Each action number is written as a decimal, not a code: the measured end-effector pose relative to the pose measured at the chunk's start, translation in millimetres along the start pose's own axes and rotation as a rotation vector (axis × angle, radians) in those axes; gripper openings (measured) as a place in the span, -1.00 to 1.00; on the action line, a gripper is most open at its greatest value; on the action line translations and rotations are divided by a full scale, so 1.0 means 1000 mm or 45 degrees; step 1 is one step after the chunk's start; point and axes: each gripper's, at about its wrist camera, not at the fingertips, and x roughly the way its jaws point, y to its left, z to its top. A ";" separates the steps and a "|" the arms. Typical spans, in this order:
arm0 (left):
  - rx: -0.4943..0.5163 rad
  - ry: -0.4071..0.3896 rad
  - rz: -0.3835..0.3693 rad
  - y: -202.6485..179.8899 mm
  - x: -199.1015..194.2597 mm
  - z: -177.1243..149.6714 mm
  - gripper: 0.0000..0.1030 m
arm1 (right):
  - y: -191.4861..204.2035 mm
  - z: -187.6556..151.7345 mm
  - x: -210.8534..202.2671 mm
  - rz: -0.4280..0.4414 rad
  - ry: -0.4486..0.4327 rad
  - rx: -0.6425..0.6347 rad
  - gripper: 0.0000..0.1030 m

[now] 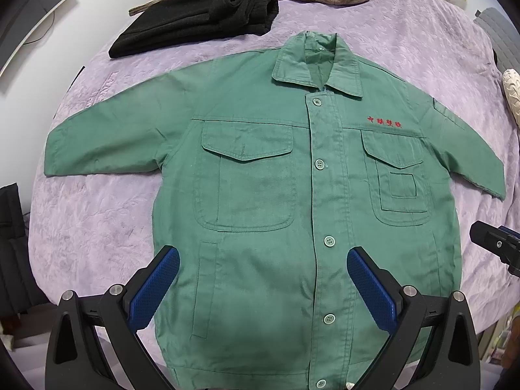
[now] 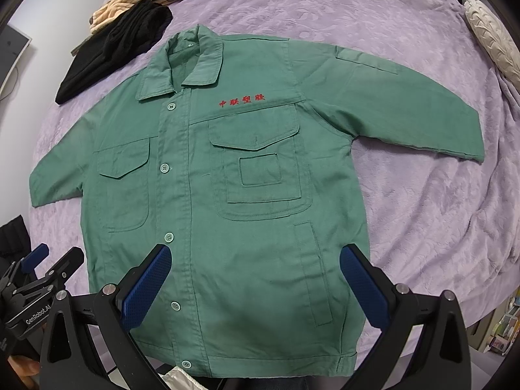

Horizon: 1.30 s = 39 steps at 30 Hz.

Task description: Fold small clothes

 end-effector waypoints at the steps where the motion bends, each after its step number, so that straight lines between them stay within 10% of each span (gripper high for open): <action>1: -0.001 0.000 0.000 0.000 0.000 -0.001 1.00 | 0.001 0.000 0.000 -0.001 0.000 -0.002 1.00; 39: -0.018 0.007 -0.003 0.009 -0.005 -0.001 1.00 | 0.003 -0.007 -0.004 -0.012 -0.010 -0.016 1.00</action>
